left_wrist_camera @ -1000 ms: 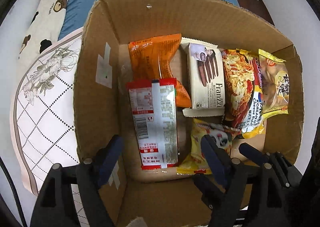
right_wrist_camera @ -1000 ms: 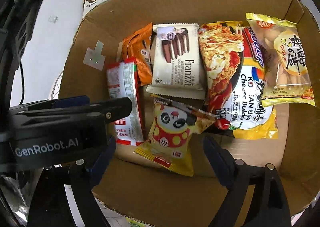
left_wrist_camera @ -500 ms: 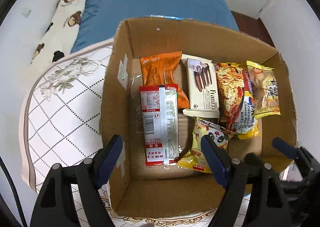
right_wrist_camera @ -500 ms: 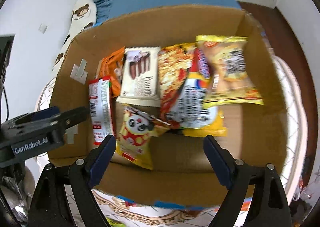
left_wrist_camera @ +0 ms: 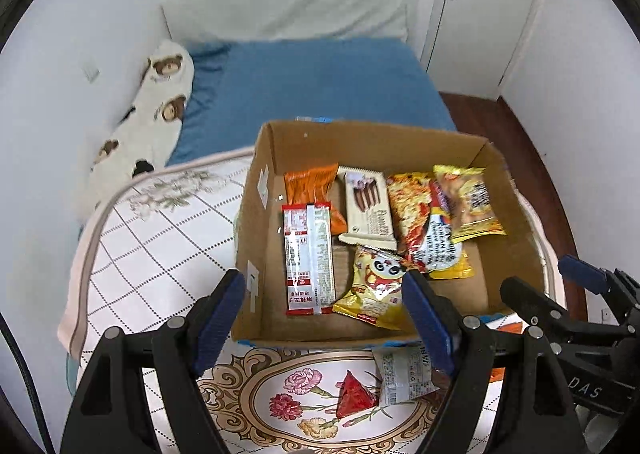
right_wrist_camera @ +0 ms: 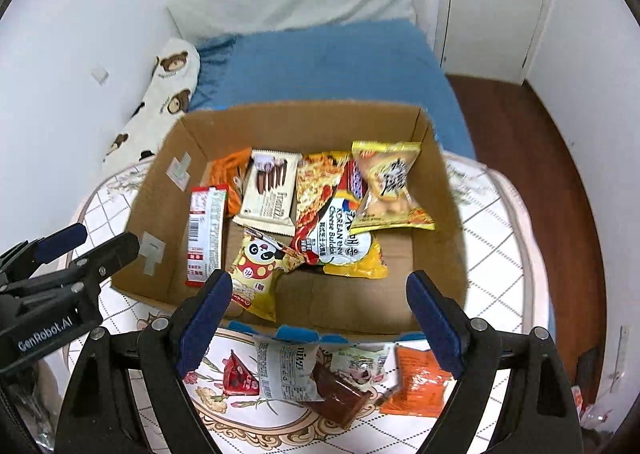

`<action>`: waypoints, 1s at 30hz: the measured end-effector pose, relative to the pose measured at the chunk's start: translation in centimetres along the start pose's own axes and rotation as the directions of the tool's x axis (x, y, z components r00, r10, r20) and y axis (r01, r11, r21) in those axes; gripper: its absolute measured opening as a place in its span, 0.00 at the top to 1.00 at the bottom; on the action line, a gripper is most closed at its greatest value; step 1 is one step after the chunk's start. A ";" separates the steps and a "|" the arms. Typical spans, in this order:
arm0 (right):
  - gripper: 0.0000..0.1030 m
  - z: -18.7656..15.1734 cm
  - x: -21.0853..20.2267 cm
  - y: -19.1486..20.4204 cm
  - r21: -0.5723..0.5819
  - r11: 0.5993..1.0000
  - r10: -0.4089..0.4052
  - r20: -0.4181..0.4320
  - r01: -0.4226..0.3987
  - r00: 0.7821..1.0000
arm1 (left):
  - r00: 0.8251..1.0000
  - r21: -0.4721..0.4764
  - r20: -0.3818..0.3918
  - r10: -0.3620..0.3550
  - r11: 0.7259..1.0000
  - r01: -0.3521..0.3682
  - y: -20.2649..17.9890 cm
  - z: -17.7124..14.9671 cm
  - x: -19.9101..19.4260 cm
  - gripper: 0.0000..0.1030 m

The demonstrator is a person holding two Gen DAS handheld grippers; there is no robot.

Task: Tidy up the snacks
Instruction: 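Lift both tools out of the box, then grasp the silver Milk bag with left tool while right tool grasps orange chip bag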

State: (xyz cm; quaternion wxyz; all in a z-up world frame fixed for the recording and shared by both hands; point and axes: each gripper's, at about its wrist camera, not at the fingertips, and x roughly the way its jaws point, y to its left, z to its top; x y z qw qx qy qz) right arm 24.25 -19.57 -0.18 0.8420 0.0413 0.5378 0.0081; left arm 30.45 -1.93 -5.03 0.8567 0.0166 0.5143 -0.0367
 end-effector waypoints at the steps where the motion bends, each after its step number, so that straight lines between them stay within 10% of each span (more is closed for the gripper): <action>1: 0.12 -0.2 -0.8 0.0 -0.002 1.000 0.001 0.016 -0.001 1.000 | 1.000 0.004 0.016 0.000 1.000 0.000 -0.1 -0.2 -0.8 0.23; 16: 0.12 -4.1 -9.0 -0.7 0.049 0.998 0.041 0.134 -0.048 0.990 | 0.995 -0.007 0.095 -0.027 1.000 0.028 -1.7 -4.1 -6.1 0.23; 18: 0.13 -5.1 -8.7 -1.5 0.063 0.997 0.031 0.115 -0.039 0.993 | 0.998 0.000 0.060 -0.023 1.000 0.023 -2.3 -5.0 -5.0 0.23; 21: 0.44 -6.6 -6.9 -3.2 0.095 0.995 0.020 0.046 -0.024 0.999 | 0.998 0.038 -0.041 -0.041 0.998 0.042 -3.8 -6.7 -2.0 0.23; 30: 0.30 -11.2 2.4 -11.9 0.289 0.957 0.031 -0.192 0.026 0.981 | 0.915 0.007 -0.386 -0.120 0.991 0.132 -7.6 -10.9 10.7 0.23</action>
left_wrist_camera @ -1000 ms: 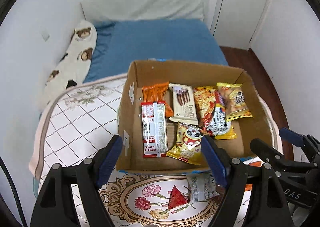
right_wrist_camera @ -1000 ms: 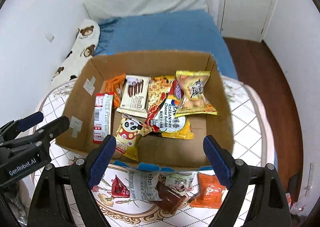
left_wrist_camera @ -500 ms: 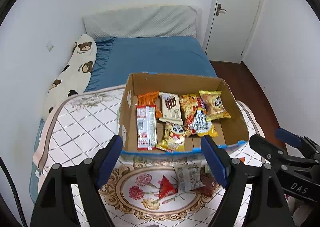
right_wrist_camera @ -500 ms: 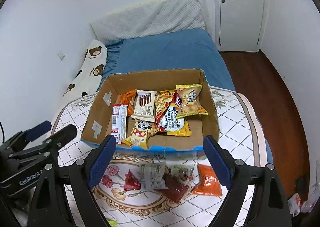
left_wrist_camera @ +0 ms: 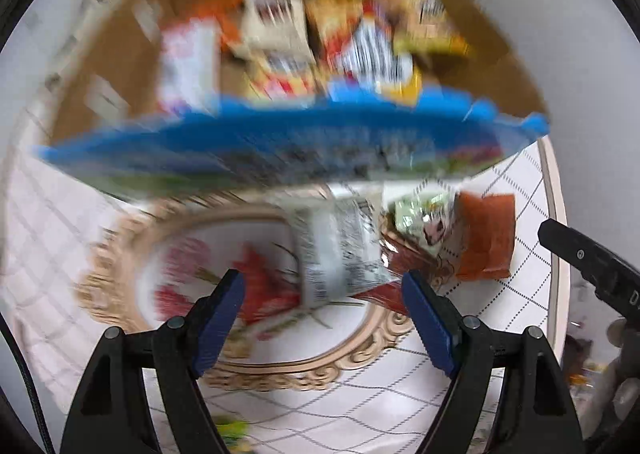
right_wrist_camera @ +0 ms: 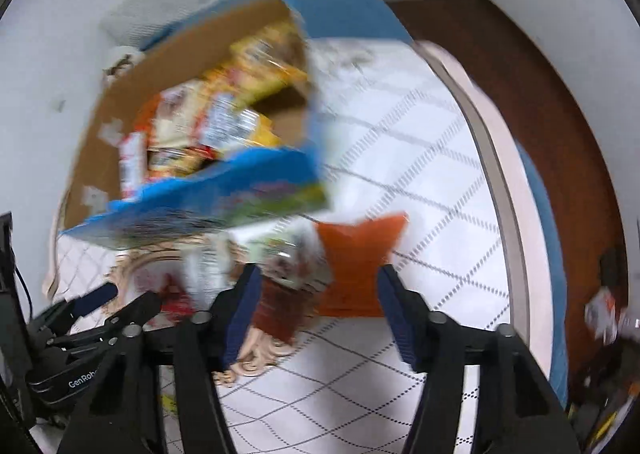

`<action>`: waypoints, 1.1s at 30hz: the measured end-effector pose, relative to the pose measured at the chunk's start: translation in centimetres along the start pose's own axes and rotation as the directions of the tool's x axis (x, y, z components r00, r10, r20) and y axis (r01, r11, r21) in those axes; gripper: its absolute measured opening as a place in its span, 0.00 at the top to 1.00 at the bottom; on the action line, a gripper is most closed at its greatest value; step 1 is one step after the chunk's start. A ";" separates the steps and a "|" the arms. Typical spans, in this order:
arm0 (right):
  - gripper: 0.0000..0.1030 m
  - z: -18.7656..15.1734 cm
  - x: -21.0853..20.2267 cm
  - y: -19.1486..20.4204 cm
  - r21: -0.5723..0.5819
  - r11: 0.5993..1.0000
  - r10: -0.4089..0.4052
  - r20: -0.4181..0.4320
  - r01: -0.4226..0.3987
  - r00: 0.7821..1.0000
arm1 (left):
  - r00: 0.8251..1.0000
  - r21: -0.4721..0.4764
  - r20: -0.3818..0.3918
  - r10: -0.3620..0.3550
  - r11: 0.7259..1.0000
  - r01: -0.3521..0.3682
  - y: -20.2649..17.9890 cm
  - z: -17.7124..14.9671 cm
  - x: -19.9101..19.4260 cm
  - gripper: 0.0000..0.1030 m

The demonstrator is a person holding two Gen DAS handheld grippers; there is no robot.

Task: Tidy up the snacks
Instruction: 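Grasp the silver Milk bag with left tool while right tool grasps orange chip bag, then carry both bags into the box and open both tools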

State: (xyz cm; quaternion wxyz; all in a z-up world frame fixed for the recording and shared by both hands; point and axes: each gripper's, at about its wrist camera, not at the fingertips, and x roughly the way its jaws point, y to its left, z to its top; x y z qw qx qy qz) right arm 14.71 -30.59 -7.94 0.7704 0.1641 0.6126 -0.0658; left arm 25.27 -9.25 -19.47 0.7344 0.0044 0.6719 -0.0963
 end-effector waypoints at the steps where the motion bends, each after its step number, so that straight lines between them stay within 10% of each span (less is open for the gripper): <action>1: 0.25 0.1 1.0 -0.7 0.009 1.000 -0.001 -0.018 0.002 1.000 | 0.999 -0.017 -0.030 -0.011 1.000 0.010 -0.1 0.2 1.5 0.23; 9: 0.25 0.9 8.9 -2.6 -0.005 0.996 -0.087 -0.149 0.087 0.985 | 0.998 -0.045 -0.065 0.013 0.999 -0.016 -1.0 1.3 6.2 0.25; 16: 0.52 -0.9 10.0 -2.6 -0.028 0.996 -0.084 -0.179 0.080 0.980 | 0.998 -0.004 -0.044 0.047 0.999 -0.048 -1.6 -0.7 6.0 0.50; 26: 0.53 -10.5 9.4 -1.0 -0.096 0.995 -0.007 -0.303 -0.023 0.953 | 0.989 0.032 -0.143 0.040 0.999 -0.036 -0.7 -11.3 6.1 0.49; 33: 0.44 -13.9 11.5 -1.5 -0.040 0.999 0.000 -0.335 -0.015 0.942 | 0.983 -0.065 -0.179 -0.032 0.998 0.020 0.0 -13.1 9.7 0.48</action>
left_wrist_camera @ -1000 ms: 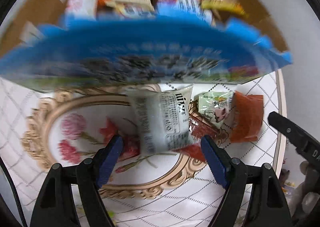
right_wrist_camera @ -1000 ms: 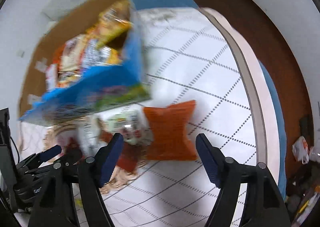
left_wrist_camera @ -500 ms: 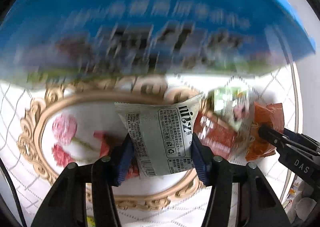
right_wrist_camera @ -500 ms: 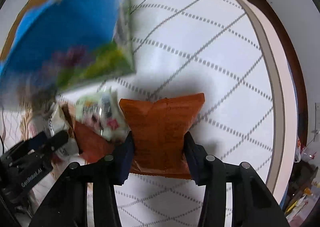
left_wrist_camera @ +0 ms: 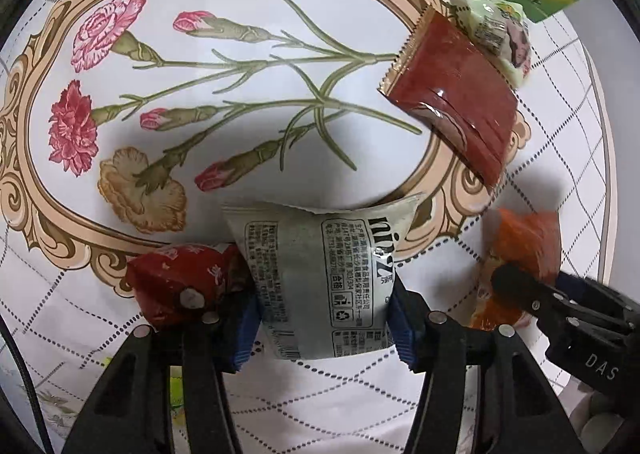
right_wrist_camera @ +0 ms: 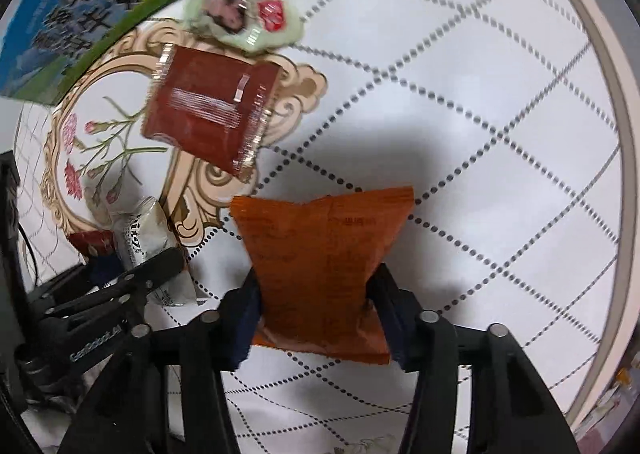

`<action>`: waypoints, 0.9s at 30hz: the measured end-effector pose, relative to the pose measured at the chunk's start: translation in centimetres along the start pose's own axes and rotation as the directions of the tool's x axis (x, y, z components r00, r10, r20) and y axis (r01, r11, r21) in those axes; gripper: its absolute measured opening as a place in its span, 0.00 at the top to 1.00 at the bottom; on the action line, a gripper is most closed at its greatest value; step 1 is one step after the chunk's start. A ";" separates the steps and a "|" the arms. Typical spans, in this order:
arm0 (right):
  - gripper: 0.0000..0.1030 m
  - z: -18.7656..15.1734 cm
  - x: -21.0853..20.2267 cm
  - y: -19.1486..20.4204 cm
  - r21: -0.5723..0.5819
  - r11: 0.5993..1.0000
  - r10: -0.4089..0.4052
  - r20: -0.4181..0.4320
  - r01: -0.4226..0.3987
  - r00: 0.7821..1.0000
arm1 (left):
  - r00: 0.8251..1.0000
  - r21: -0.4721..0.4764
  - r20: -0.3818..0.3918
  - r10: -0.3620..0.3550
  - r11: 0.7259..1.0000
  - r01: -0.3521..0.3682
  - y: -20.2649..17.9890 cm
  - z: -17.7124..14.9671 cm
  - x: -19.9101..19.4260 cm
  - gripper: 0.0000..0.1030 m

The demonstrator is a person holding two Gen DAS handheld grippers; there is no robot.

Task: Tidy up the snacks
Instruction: 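Carry both bags into the box and open both tools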

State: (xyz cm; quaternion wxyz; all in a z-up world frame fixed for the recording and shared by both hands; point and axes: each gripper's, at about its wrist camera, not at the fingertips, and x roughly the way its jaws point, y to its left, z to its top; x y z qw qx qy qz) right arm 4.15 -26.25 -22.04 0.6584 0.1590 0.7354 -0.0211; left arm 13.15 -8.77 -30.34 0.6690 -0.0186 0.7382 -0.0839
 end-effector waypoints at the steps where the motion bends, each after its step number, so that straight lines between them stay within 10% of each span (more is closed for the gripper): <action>1: 0.44 -0.1 0.2 -0.4 0.015 1.000 0.009 -0.001 -0.009 1.000 | 1.000 0.003 0.005 0.002 1.000 -0.002 -0.1 -0.2 0.0 0.48; 11: 0.55 -1.9 -2.3 -0.2 -0.009 1.000 0.008 0.053 -0.007 0.999 | 0.996 0.078 0.077 0.033 0.996 -0.039 -1.1 -1.7 -5.3 0.53; 16: 0.55 -1.2 -7.6 0.9 -0.039 0.996 0.088 0.126 -0.084 0.988 | 0.981 0.093 0.179 -0.071 0.994 0.055 -2.5 -0.2 -12.2 0.53; 27: 0.55 11.7 -23.1 7.3 -0.171 0.984 0.112 0.363 -0.053 0.925 | 0.933 0.030 0.274 -0.233 0.972 0.234 -2.7 15.4 -22.9 0.53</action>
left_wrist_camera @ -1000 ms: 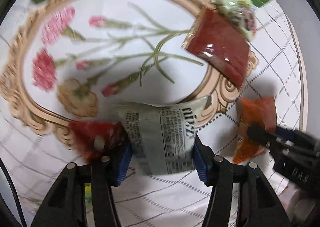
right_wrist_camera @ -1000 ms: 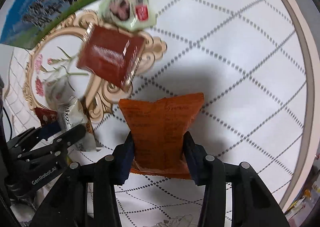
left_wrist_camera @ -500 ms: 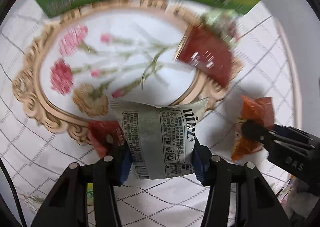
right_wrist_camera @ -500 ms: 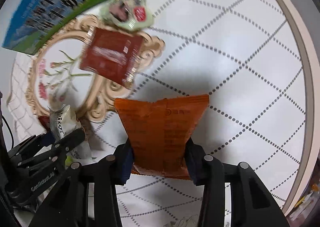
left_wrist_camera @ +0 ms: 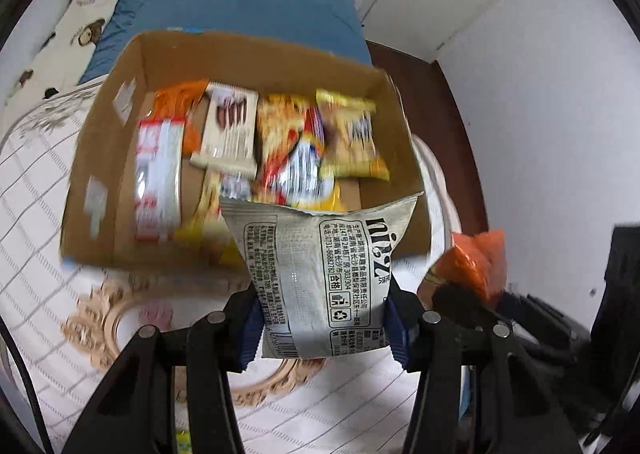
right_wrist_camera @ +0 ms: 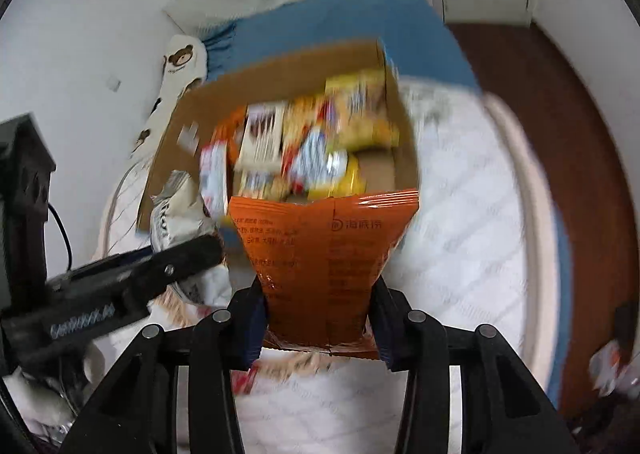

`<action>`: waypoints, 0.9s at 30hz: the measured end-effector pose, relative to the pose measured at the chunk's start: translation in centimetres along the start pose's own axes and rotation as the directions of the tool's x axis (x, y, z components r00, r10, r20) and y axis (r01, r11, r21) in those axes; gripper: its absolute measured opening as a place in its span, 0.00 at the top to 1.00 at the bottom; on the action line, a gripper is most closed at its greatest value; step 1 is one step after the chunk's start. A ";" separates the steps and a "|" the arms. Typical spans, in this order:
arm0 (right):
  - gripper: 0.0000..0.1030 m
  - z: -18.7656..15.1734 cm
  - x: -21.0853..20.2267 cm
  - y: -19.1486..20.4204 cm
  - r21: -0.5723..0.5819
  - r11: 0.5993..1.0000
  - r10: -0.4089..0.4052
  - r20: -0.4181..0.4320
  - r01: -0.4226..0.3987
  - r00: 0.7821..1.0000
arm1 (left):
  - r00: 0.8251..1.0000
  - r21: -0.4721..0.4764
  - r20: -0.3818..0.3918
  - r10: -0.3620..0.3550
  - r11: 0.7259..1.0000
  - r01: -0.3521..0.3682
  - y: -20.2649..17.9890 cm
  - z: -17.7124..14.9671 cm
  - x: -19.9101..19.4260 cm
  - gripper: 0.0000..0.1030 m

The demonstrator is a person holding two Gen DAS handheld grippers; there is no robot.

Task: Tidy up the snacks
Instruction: 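Carry both bags into the box and open both tools, then withdraw both tools from the box toward the remaining snacks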

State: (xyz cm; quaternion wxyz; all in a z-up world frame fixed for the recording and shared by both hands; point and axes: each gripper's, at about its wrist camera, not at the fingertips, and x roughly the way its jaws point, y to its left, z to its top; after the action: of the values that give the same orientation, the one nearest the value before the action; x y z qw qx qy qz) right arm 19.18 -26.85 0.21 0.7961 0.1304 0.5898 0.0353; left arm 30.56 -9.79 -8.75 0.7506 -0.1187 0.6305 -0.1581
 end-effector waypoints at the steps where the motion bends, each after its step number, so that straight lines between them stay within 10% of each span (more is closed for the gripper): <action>1: 0.55 1.2 0.2 0.3 -0.007 1.000 -0.011 0.001 0.011 1.000 | 1.000 -0.016 -0.016 -0.002 1.000 0.002 0.2 1.5 0.6 0.53; 15: 0.46 9.1 10.7 0.7 -0.018 0.995 -0.101 -0.217 0.099 0.971 | 0.952 -0.150 -0.305 -0.032 0.989 -0.015 4.0 8.6 10.5 0.44; 18: 0.11 9.3 12.5 0.3 -0.029 0.991 -0.134 -0.273 0.131 0.953 | 0.950 -0.124 -0.312 -0.016 0.992 -0.024 4.0 8.7 11.2 0.19; 27: 0.11 9.3 12.8 -0.6 -0.021 0.988 -0.150 -0.275 0.150 0.950 | 0.965 -0.043 -0.252 0.078 0.995 -0.091 3.4 9.4 10.3 0.19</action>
State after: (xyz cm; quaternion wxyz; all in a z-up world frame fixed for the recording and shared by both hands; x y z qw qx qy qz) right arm 31.74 -26.31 -9.30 0.7066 0.0792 0.7031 -0.0076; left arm 41.69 -10.81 -17.71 0.6677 -0.0909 0.7286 -0.1227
